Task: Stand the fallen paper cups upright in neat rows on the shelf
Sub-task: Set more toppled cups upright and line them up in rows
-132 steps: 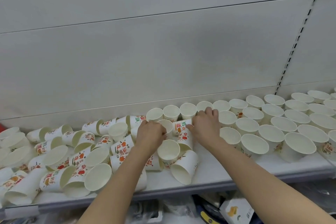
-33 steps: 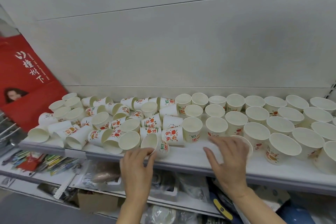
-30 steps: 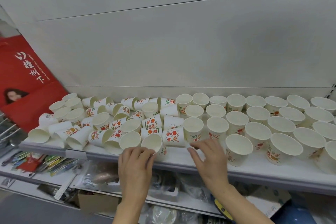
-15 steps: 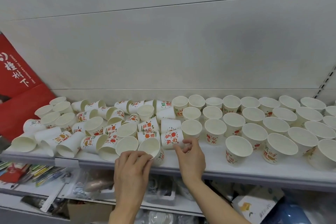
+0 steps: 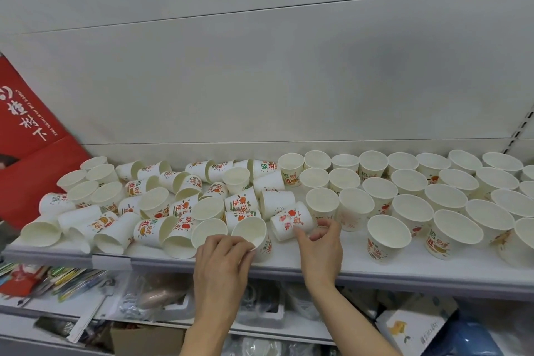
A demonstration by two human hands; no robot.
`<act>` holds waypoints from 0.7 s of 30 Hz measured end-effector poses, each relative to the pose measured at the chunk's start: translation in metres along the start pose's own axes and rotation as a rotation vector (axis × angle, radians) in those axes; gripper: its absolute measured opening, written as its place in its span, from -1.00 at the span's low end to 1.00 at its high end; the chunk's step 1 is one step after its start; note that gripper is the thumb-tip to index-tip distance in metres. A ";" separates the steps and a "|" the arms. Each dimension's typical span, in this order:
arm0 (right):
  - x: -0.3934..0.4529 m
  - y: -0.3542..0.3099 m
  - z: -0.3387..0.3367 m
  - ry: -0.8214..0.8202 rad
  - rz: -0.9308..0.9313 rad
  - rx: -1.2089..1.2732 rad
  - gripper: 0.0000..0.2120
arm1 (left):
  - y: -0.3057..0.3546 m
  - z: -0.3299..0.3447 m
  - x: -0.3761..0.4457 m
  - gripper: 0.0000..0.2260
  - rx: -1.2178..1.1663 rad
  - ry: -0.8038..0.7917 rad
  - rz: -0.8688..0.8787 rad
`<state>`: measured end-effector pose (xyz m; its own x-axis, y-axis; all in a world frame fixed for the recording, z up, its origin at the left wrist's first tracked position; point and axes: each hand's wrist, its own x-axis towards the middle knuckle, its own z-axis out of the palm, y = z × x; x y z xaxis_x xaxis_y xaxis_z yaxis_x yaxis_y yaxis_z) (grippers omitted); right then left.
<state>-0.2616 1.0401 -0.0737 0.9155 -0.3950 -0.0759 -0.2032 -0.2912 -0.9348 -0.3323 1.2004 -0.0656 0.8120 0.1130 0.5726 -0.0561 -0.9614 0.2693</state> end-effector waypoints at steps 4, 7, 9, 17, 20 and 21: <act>-0.001 0.000 0.005 -0.059 -0.027 -0.060 -0.49 | -0.005 0.004 0.001 -0.88 -0.016 -0.007 0.019; -0.005 -0.001 0.008 -0.049 -0.075 -0.147 -0.71 | -0.008 0.006 0.000 -0.88 -0.030 -0.010 0.043; -0.010 -0.001 0.008 -0.038 -0.132 -0.094 -0.82 | -0.010 0.005 0.000 -0.91 -0.040 0.004 0.066; -0.032 0.002 -0.051 0.172 -0.689 -0.089 -0.89 | 0.007 0.005 0.011 -0.93 -0.223 -0.006 0.138; -0.031 0.011 -0.093 0.287 -0.795 -0.145 -0.83 | 0.036 0.024 0.018 -0.94 -0.283 -0.115 0.246; -0.030 0.017 -0.110 0.299 -0.799 -0.168 -0.83 | 0.047 0.030 0.020 -0.95 -0.278 -0.153 0.284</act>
<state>-0.3304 0.9513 -0.0488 0.6808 -0.2232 0.6976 0.3910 -0.6946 -0.6039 -0.3009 1.1500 -0.0649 0.8176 -0.2053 0.5379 -0.4275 -0.8424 0.3282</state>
